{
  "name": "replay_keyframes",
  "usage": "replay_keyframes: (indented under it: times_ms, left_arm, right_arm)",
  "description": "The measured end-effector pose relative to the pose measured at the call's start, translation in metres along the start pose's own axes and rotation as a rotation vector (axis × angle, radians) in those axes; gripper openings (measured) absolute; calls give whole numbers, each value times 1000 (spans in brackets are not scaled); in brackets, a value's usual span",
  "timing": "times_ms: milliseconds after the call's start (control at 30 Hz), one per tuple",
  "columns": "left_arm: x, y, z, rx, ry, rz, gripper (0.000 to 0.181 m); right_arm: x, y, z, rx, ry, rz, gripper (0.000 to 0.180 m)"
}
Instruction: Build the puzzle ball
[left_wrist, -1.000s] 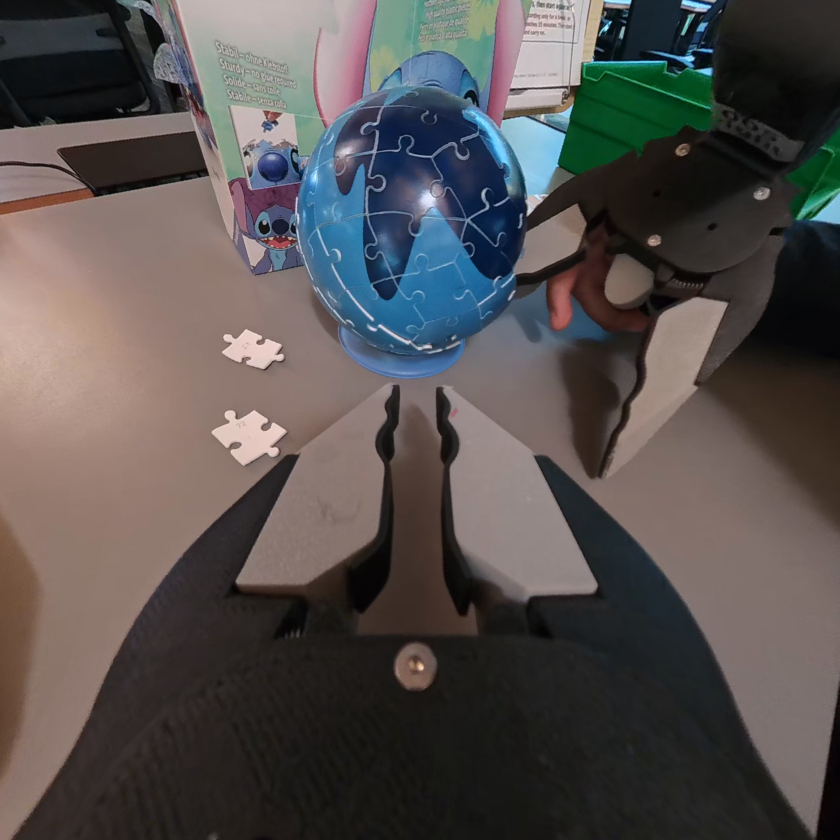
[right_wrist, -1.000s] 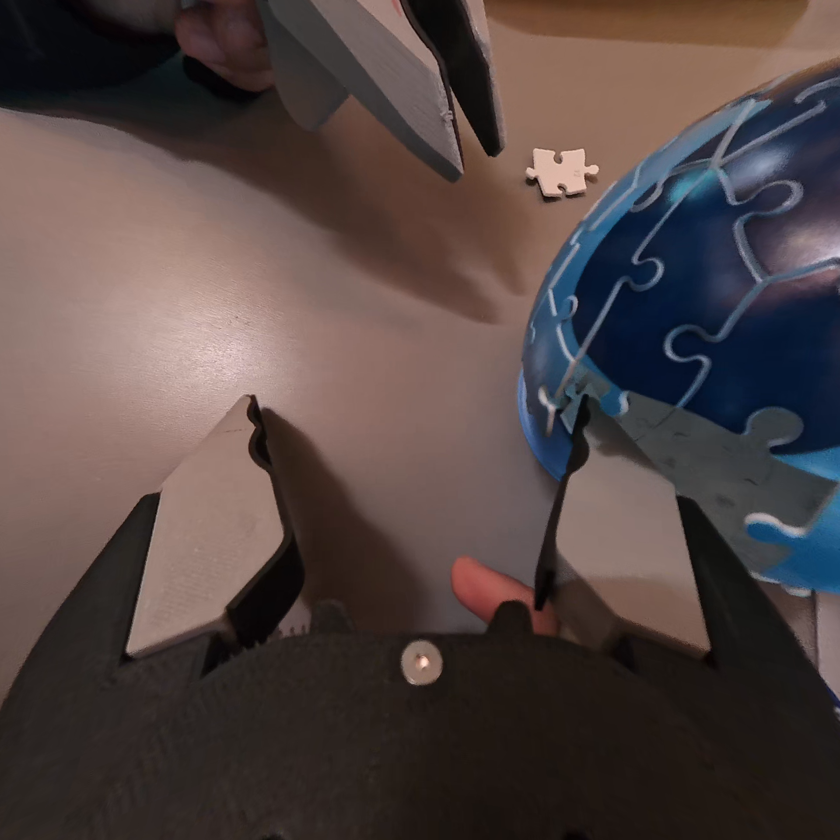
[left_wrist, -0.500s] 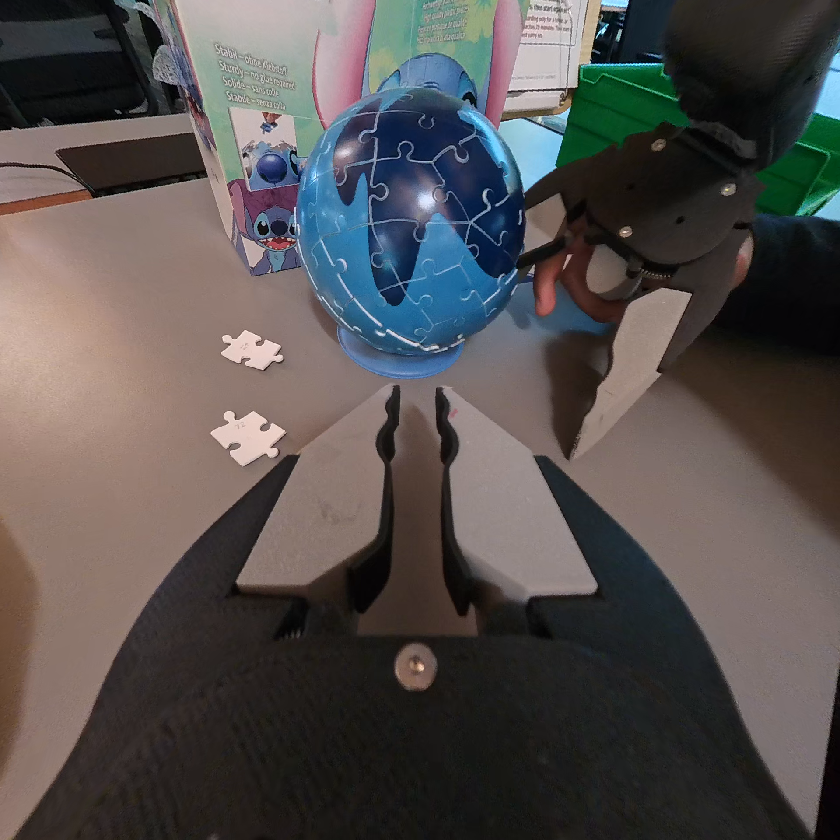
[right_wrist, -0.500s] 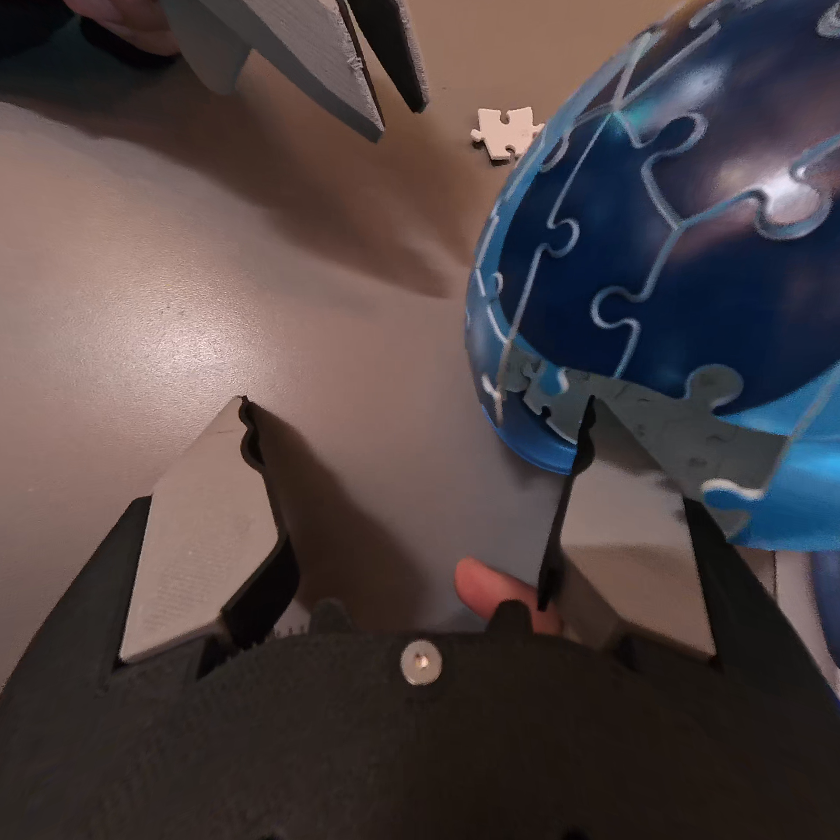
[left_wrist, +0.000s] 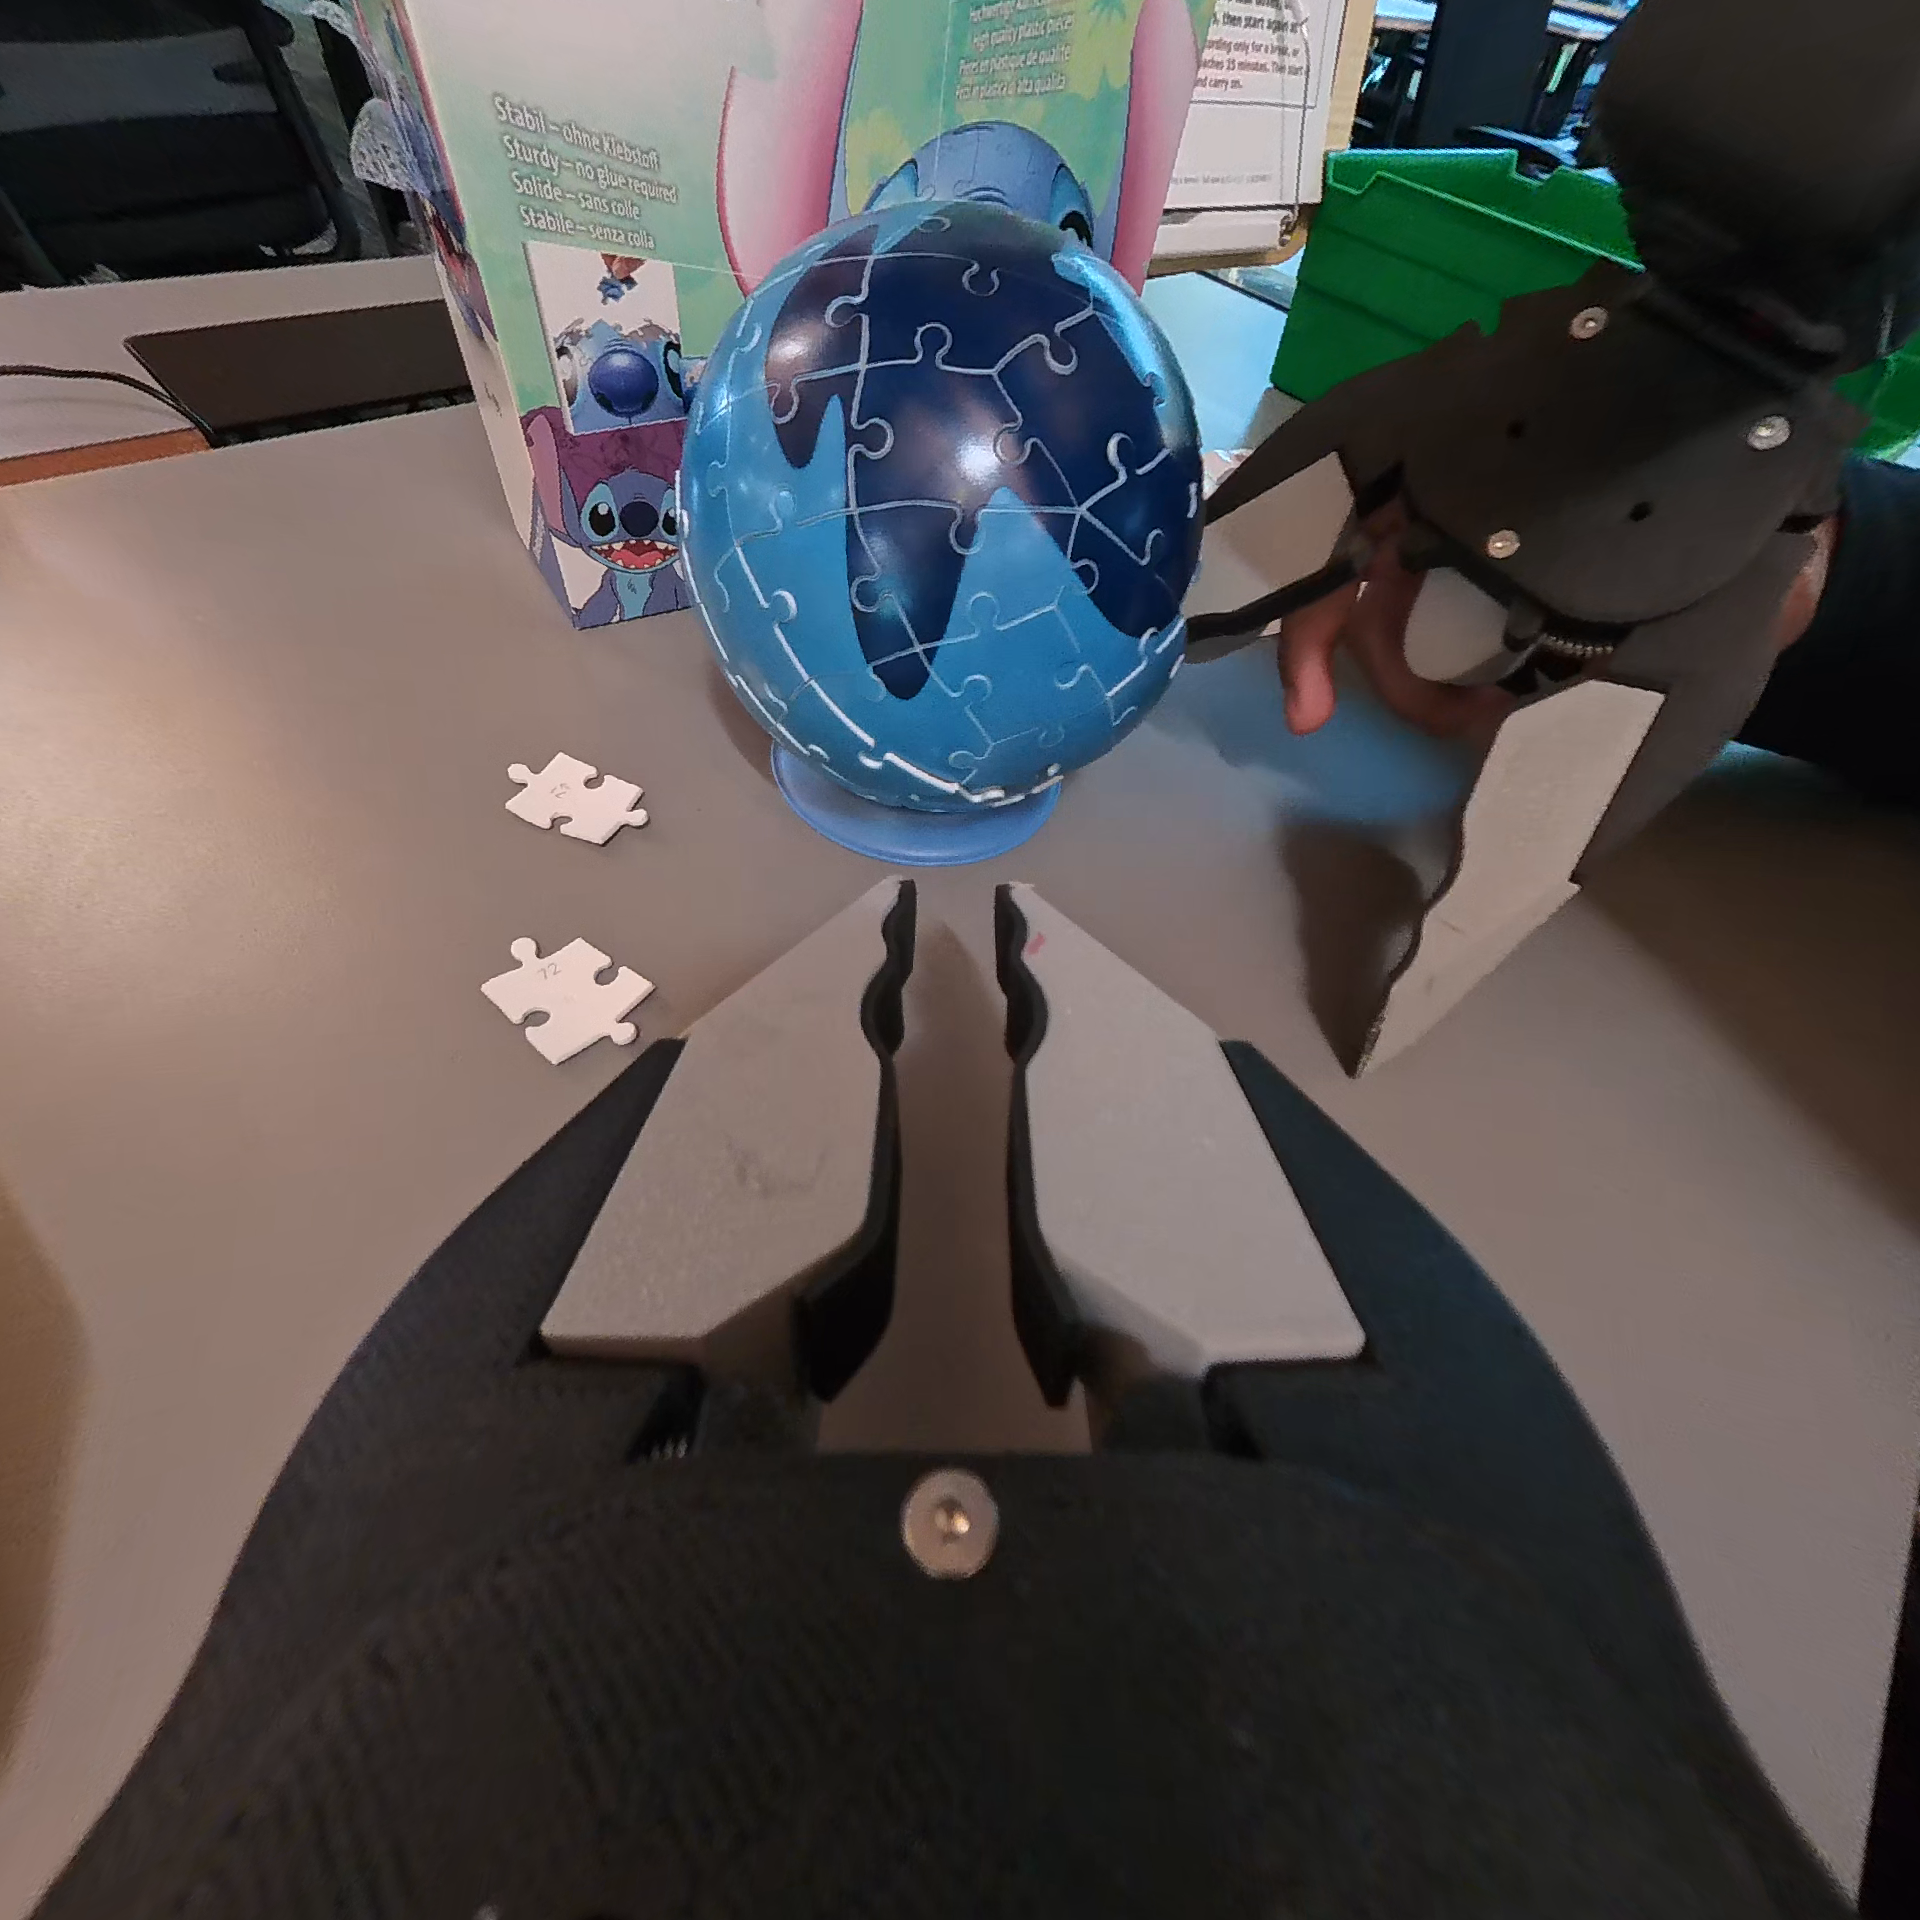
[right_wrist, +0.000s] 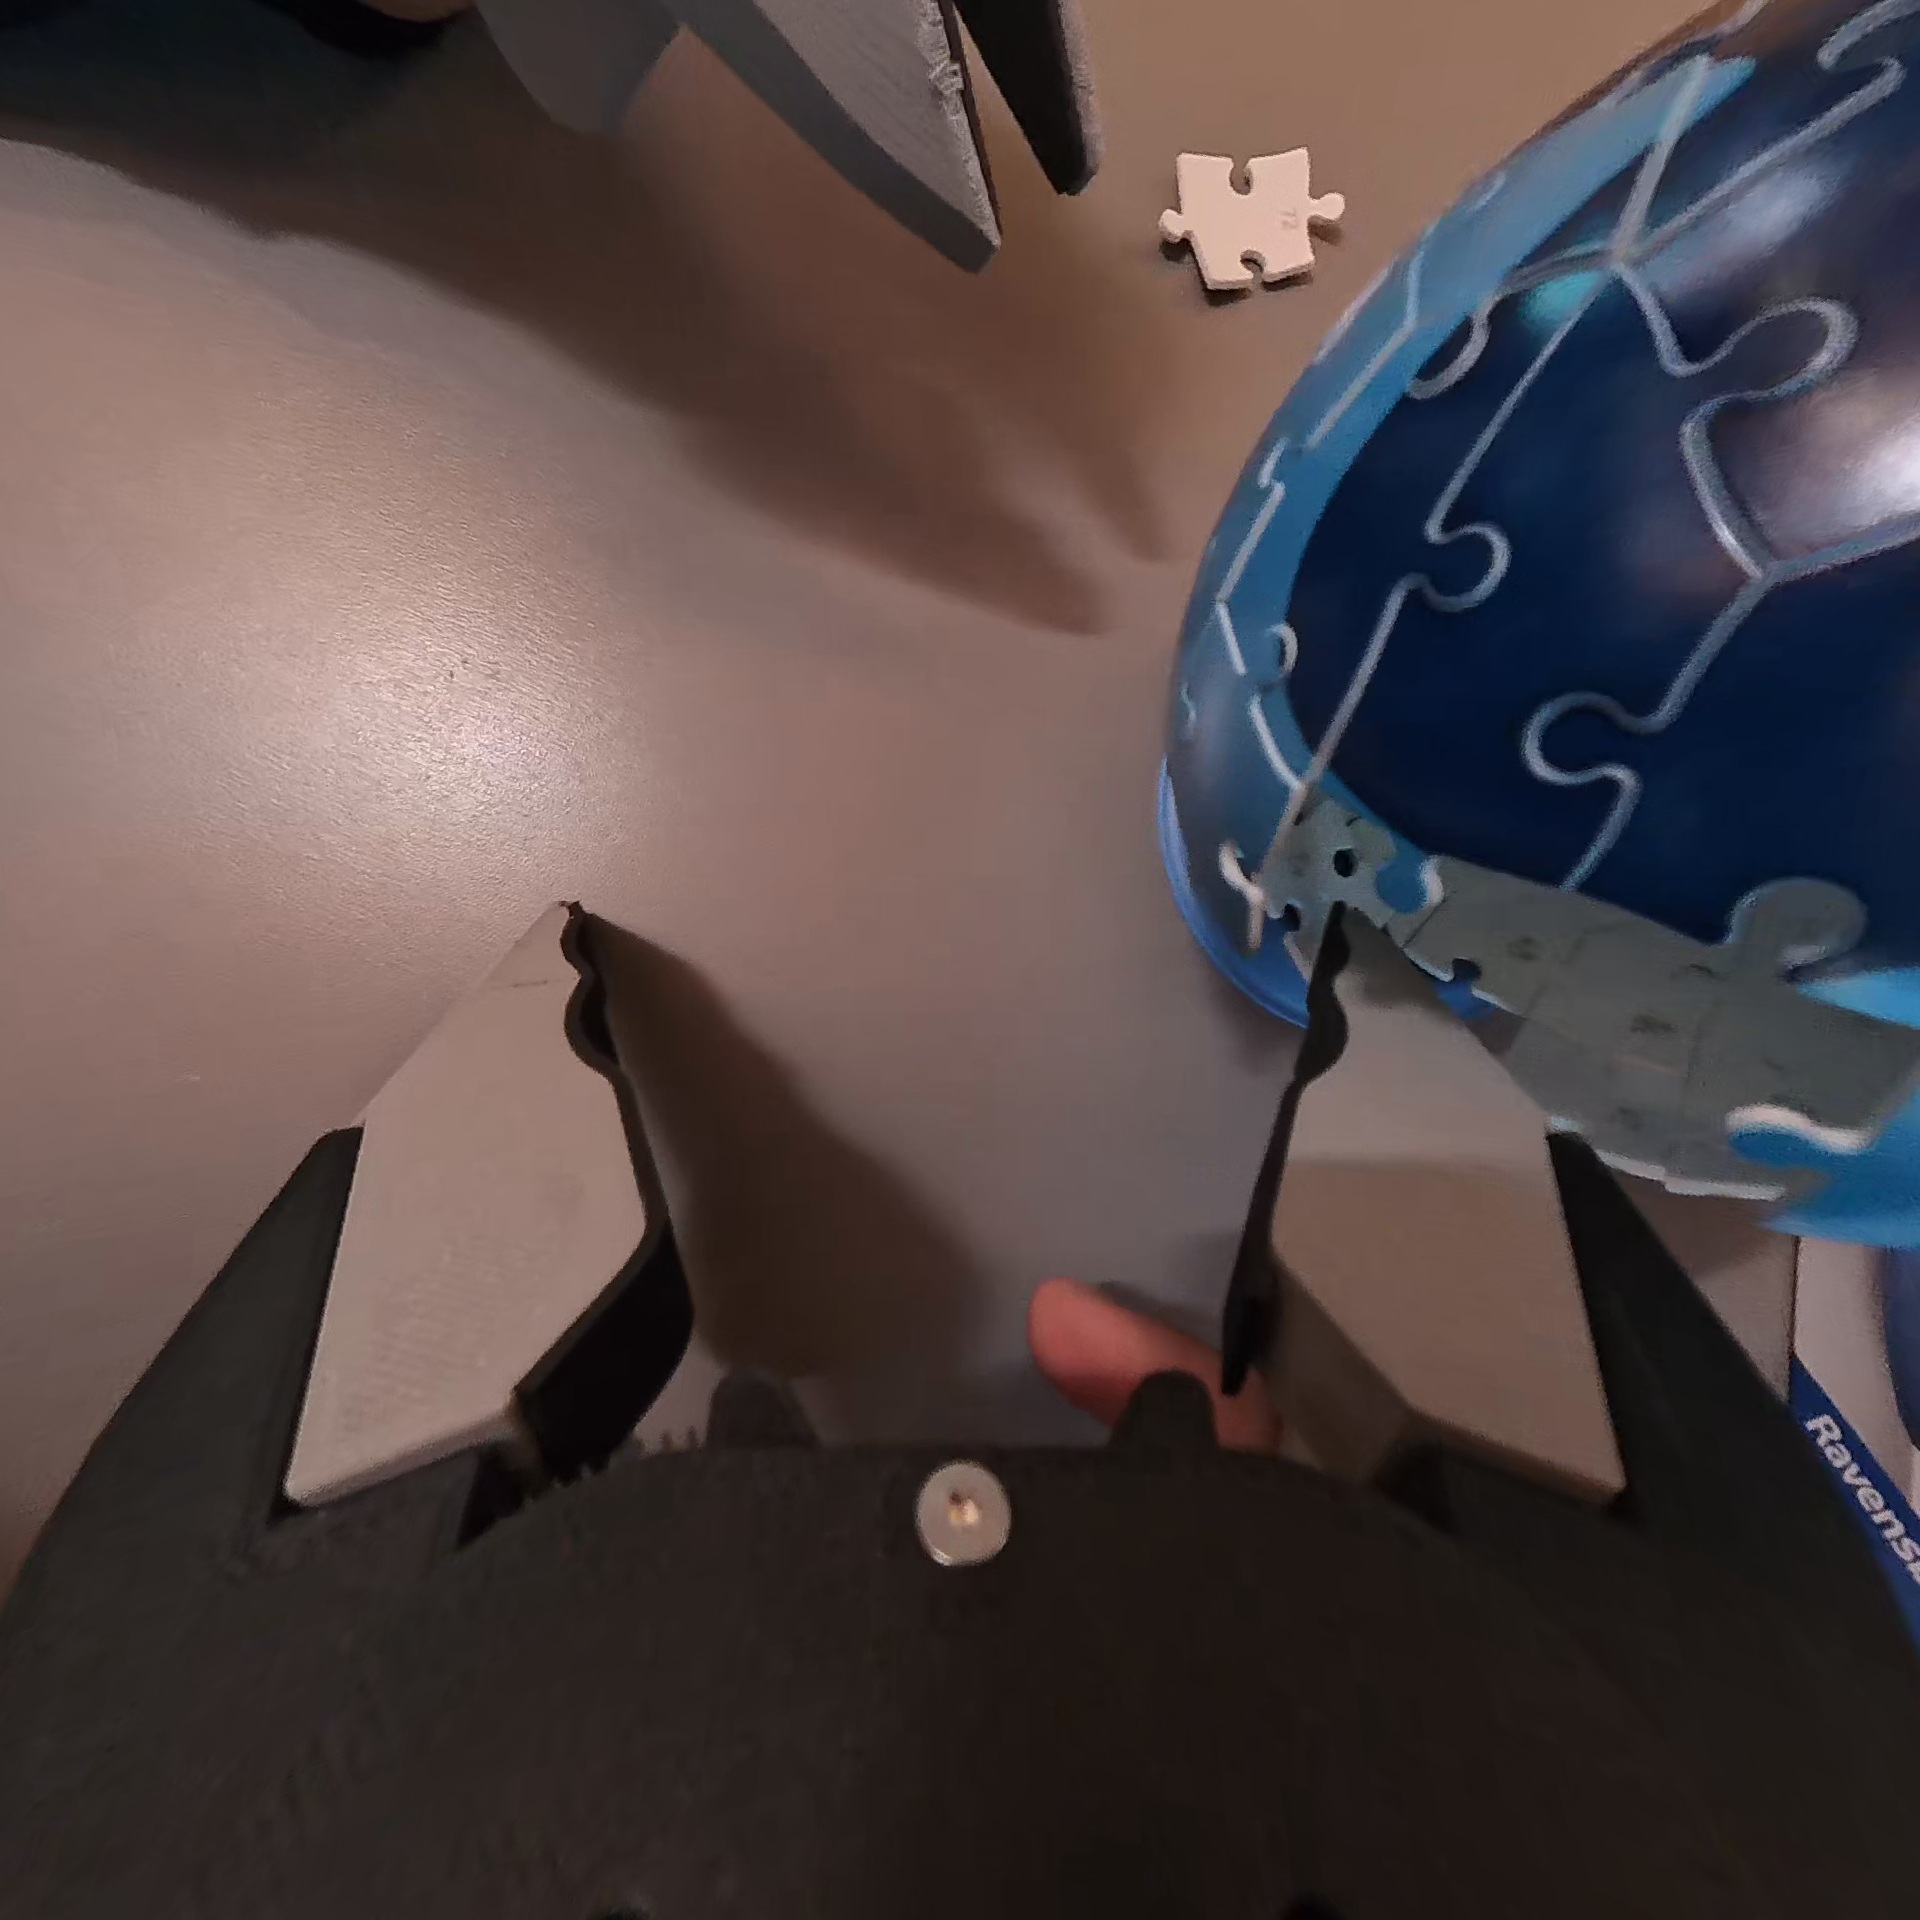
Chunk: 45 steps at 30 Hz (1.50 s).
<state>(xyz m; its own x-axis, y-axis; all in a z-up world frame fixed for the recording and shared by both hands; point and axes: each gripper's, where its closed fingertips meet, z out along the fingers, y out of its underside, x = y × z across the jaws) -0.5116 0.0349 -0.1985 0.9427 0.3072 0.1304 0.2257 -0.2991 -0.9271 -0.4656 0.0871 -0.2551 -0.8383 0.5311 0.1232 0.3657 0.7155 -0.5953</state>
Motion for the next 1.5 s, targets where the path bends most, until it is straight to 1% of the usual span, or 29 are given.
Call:
replay_keyframes:
  times_ms: [367, 633, 733, 833, 1067, 1200, 1500]
  left_arm:
    - [0, 0, -1, 6, 0, -4, 12]
    - [0, 0, -1, 4, 1, -2, 12]
    - [0, 0, -1, 1, 2, -3, 12]
    - [0, 0, -1, 0, 2, -4, 12]
    - [0, 0, -1, 2, 4, -11, 11]
    - [0, 1, 0, -2, 5, -9, 11]
    - [0, 0, -1, 3, 5, -10, 11]
  right_arm:
    - [2, 4, -1, -20, -3, 4, 130]
    - [6, 3, -1, 5, -10, 0, 129]
    - [3, 1, 0, 33, -24, -38, 128]
    - [6, -4, -2, 37, 14, -69, 129]
    - [1, -7, 2, 54, -22, -83, 128]
    - [1, -2, 4, 30, -75, -47, 129]
    - [2, 3, 0, 11, -74, -59, 127]
